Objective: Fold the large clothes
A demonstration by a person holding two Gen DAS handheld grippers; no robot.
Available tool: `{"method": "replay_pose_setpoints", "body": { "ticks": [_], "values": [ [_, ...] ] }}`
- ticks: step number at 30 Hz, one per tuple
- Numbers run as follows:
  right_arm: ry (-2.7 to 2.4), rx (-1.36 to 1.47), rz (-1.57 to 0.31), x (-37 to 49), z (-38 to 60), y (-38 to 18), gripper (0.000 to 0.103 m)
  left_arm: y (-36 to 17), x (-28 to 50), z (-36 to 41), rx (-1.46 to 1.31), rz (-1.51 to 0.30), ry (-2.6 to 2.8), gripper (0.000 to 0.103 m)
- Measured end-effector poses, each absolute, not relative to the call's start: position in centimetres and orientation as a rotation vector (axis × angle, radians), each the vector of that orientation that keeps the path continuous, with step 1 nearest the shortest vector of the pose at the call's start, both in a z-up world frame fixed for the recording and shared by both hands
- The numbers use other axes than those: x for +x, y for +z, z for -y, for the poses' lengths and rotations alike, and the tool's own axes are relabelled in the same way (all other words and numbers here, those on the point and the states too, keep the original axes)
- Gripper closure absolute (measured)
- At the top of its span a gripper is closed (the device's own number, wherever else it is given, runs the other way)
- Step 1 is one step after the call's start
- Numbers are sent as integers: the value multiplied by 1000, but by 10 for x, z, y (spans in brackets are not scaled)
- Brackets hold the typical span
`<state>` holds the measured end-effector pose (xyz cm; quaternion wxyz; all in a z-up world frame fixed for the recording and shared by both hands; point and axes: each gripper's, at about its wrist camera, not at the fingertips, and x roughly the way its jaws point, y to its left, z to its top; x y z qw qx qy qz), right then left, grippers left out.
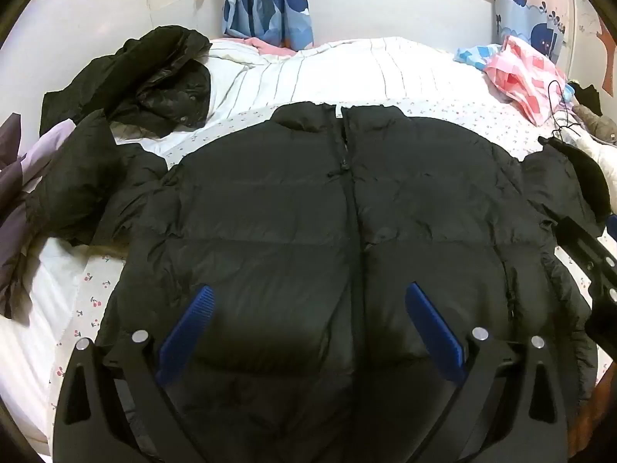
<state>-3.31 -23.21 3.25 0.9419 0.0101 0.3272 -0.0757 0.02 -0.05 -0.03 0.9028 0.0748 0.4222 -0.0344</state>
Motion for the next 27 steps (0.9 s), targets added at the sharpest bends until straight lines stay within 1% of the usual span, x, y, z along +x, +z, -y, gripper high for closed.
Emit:
{"method": "replay_pose_setpoints", "body": {
  "ticks": [27],
  "values": [
    [-152, 20, -669, -31, 233, 30, 6, -4, 1, 5, 167, -874, -70, 7]
  ]
}}
